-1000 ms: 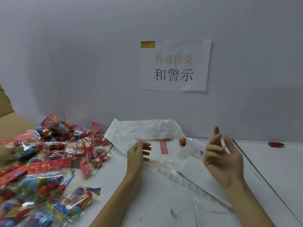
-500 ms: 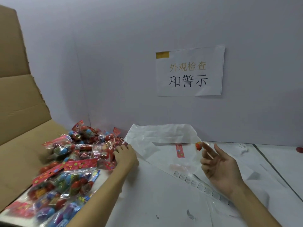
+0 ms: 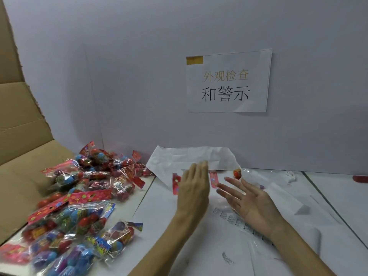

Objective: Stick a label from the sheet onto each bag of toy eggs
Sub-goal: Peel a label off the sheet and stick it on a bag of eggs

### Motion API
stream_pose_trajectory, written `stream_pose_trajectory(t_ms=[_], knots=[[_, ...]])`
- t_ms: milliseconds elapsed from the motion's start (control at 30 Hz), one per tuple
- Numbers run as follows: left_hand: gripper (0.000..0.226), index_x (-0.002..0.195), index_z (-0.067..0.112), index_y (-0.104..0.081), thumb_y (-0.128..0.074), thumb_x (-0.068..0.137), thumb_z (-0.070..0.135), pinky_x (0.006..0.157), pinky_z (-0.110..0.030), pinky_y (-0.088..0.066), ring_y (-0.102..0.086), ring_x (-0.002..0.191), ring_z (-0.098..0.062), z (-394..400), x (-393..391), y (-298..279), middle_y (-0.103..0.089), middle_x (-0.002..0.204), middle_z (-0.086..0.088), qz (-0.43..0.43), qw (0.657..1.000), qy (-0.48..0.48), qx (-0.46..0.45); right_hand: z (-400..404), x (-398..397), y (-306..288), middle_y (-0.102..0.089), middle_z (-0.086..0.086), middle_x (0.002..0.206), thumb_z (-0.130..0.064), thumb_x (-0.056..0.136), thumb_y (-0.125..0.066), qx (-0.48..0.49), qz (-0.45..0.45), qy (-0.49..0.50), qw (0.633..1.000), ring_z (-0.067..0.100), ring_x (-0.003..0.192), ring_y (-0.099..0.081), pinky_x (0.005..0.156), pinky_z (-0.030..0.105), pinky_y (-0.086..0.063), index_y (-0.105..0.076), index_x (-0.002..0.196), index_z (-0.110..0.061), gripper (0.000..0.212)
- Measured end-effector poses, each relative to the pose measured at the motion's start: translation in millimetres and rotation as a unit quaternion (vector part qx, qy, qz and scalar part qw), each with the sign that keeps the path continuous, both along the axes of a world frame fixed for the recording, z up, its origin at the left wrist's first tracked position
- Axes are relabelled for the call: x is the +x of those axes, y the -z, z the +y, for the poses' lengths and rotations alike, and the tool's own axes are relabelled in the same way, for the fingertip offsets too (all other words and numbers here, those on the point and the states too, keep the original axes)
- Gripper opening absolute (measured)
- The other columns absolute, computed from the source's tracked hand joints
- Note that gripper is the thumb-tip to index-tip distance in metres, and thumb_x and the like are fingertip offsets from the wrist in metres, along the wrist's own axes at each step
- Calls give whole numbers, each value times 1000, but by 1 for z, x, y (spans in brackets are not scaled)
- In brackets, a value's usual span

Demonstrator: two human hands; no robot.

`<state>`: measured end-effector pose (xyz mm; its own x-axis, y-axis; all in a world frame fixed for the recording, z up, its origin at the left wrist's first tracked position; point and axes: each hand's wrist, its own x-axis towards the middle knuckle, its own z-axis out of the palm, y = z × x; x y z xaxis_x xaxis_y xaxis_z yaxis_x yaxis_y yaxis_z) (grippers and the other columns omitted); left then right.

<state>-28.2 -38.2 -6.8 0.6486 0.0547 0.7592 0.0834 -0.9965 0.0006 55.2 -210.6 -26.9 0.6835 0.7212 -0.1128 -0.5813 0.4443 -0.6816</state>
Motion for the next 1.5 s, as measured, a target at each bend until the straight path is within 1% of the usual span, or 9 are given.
stream_pose_trajectory(t_ms=[100, 267, 400, 533, 700, 900, 1167, 1300, 1500], knots=[[65, 136, -3, -60, -77, 74, -13, 101, -40, -57, -66, 125, -33, -22, 2, 13, -68, 133, -16, -5, 989, 147, 6, 3, -3, 3, -62, 16, 145, -37, 108, -51, -23, -55, -10, 998, 29, 135, -60, 112, 44, -47, -56, 148, -11, 47], [64, 153, 0, -45, -67, 92, -3, 114, -38, -46, -47, 146, -28, -21, 11, 34, -47, 158, -14, 22, 961, 277, 4, 10, -2, 6, -63, 16, 106, -31, 103, -62, -74, -165, 56, 982, 17, 94, -66, 84, 31, -56, -66, 126, 1, 40], [74, 157, 13, -37, -70, 92, 26, 122, -37, -34, -29, 155, -24, -10, 7, 35, -30, 166, -1, 12, 930, 331, -159, 5, 0, 7, -74, 15, 121, -28, 103, -63, -89, -168, 86, 978, 29, 113, -73, 92, 41, -59, -71, 128, -9, 33], [70, 148, 24, -47, -63, 91, 61, 117, -22, -36, -39, 144, -11, 0, 10, 31, -42, 152, 7, -43, 902, 203, -379, 4, 2, 2, -75, 16, 122, -30, 94, -71, -127, -159, 99, 974, 28, 110, -74, 101, 47, -53, -74, 126, -15, 35], [40, 100, 17, -78, -73, 91, 56, 71, -35, -65, -78, 90, -21, 5, 10, 21, -79, 94, 1, 55, 739, 218, -636, 8, -6, -1, -73, 24, 122, -31, 97, -68, -102, -137, 96, 981, 36, 113, -73, 86, 39, -63, -72, 124, -3, 39], [18, 100, 16, -83, -70, 99, 28, 80, -50, -65, -79, 88, -32, 5, 9, 17, -81, 97, -10, 62, 678, 222, -698, 7, -9, -6, -75, 19, 120, -36, 98, -58, -81, -100, 117, 985, 36, 110, -74, 72, 38, -65, -79, 118, -16, 35], [18, 106, 10, -74, -58, 106, 16, 73, -33, -62, -75, 94, -29, 13, 13, 21, -77, 101, -10, 12, 663, 182, -726, 6, -10, -4, -76, 24, 111, -12, 91, -75, -134, -155, 130, 970, 37, 98, -77, 72, 33, -63, -62, 129, -5, 41], [33, 115, 17, -75, -55, 104, 41, 79, -36, -62, -77, 98, -25, 15, 11, 15, -78, 109, -6, 94, 614, 214, -754, 1, -9, -6, -77, 17, 113, -24, 94, -72, -185, -213, 83, 956, 31, 104, -76, 84, 41, -56, -74, 119, -25, 24], [42, 105, 17, -80, -70, 83, 52, 73, -32, -61, -77, 90, -23, 13, 7, 17, -80, 99, -4, 91, 648, 225, -721, 2, -15, -6, -80, 0, 105, -47, 99, -55, -290, -333, 124, 889, 18, 96, -77, 84, 37, -65, -75, 122, -27, 36]])
